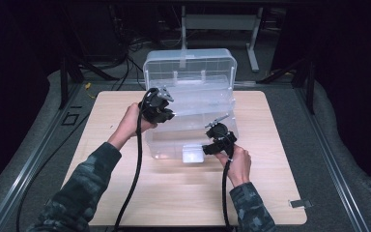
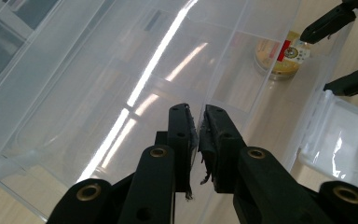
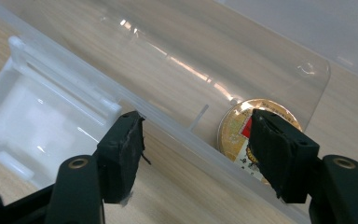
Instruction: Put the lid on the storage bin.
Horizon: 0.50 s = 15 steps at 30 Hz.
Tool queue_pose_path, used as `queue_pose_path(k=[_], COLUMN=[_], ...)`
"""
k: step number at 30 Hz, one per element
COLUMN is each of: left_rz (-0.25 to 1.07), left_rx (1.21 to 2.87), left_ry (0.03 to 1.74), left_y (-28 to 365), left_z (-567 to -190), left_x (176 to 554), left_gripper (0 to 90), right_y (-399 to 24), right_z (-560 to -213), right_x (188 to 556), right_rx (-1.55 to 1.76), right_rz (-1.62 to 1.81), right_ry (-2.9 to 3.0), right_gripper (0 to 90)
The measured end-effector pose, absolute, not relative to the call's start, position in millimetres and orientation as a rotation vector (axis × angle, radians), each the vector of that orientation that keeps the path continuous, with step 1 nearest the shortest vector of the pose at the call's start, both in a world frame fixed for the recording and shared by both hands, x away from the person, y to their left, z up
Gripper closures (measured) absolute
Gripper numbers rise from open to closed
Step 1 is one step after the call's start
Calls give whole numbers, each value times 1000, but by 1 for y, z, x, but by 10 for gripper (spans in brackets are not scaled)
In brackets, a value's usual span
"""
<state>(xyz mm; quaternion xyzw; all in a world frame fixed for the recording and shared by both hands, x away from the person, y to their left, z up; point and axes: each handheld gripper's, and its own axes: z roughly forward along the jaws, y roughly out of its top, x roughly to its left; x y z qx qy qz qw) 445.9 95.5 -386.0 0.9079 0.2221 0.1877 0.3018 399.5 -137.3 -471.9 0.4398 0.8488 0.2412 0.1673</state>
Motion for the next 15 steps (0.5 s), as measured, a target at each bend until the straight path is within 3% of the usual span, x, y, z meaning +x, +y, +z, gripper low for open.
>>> queue_pose_path(k=[9,11,15], left_rz=[497,495,503], left_rx=[2410,2410,2414], left_ry=[574,569,553], left_y=[97,97,97], left_z=[-389,-390,-391], left_x=[441,441,439], left_gripper=[814,814,814], right_y=[-140,-143,-155], right_z=[-473,-470,-460], right_x=[400,399,393], right_rx=[1237,1257,1269], right_rz=[755,712,777], right_ry=[2449,2416,2399], right_gripper=[352,257,231])
